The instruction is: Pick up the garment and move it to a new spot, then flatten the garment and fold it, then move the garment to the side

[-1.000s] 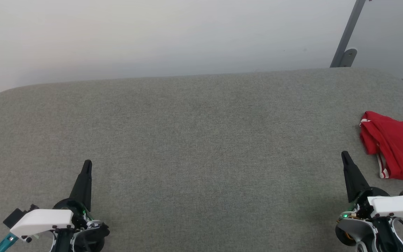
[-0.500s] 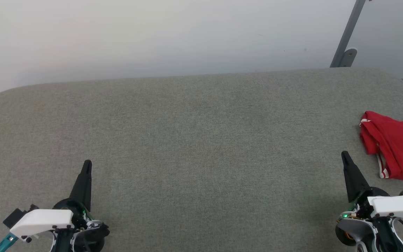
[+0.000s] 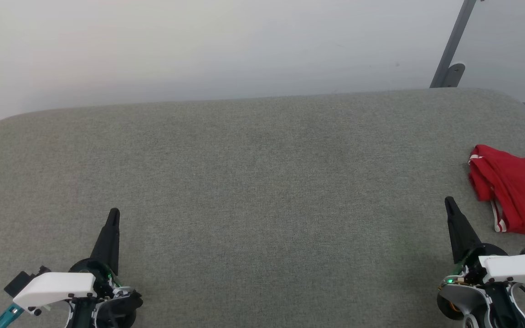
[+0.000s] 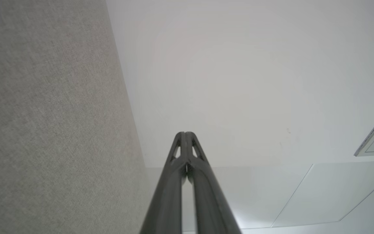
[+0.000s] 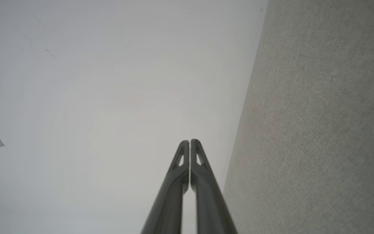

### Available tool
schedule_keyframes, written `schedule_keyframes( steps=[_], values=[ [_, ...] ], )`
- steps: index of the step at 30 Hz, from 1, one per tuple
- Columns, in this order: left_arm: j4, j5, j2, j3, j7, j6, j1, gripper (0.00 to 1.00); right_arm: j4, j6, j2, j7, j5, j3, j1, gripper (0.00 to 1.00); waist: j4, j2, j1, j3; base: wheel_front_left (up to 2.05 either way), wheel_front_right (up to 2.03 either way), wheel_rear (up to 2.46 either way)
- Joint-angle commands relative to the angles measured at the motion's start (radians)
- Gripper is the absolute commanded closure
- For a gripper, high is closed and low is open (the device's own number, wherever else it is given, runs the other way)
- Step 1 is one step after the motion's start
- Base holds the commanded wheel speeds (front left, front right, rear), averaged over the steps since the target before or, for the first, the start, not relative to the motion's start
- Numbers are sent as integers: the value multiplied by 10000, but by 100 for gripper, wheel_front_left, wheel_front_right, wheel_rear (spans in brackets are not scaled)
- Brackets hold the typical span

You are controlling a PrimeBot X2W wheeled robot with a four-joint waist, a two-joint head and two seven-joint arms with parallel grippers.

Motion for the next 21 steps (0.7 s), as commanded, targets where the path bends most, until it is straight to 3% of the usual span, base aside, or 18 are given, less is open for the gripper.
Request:
schedule_keyframes(
  steps=[1, 21],
  values=[
    [-1, 33, -21, 33, 35, -28, -125, 100, 12, 0, 15, 8, 39, 0, -40, 100, 0, 0, 0, 0, 0, 0, 0],
    [-1, 43, -30, 44, 53, -28, -126, 100, 12, 0, 15, 7, 40, 1, -40, 100, 0, 0, 0, 0, 0, 0, 0]
  ],
)
